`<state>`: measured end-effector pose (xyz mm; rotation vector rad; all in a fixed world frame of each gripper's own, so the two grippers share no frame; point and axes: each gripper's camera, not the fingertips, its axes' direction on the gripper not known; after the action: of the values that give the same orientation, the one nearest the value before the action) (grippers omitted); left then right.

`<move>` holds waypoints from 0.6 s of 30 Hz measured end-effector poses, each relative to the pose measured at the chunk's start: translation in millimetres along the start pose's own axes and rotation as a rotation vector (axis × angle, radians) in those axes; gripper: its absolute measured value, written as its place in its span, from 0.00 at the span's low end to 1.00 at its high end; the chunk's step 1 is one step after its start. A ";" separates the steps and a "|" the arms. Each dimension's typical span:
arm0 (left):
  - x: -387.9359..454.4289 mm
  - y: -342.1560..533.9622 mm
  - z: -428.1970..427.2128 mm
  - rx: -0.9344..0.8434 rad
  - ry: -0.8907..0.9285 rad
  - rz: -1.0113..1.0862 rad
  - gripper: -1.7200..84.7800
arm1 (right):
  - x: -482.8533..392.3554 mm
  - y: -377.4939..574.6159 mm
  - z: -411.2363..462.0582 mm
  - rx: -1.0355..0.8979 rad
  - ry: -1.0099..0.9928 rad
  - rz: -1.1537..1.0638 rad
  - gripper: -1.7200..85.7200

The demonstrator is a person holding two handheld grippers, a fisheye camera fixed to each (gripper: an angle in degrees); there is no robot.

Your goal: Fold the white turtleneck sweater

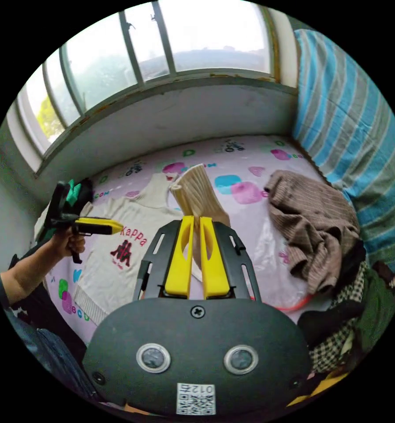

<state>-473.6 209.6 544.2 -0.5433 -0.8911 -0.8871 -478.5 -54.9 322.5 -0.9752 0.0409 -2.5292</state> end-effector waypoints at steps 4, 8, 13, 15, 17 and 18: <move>-10.1 -14.4 -37.5 0.070 0.130 0.009 0.14 | -42.8 -18.8 32.4 -0.038 -0.060 -0.080 0.01; -34.1 -18.9 -51.3 0.094 0.184 -0.042 0.16 | -68.4 -29.3 56.0 -0.068 -0.108 -0.118 0.01; -71.1 -15.0 -60.0 0.120 0.247 -0.142 0.16 | -87.6 -41.0 82.3 -0.101 -0.153 -0.139 0.02; -81.6 -13.3 -64.8 0.106 0.211 -0.148 0.13 | -92.2 -44.4 88.9 -0.112 -0.166 -0.157 0.03; -84.6 -12.9 -69.1 0.091 0.151 -0.135 0.11 | -95.7 -47.7 93.6 -0.116 -0.183 -0.177 0.04; -85.1 -13.2 -70.5 0.084 0.136 -0.129 0.10 | -95.8 -49.9 96.0 -0.125 -0.179 -0.178 0.05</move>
<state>-482.0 187.7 435.4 -0.3517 -0.8423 -0.9873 -372.0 40.6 342.8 -1.3038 0.0625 -2.6128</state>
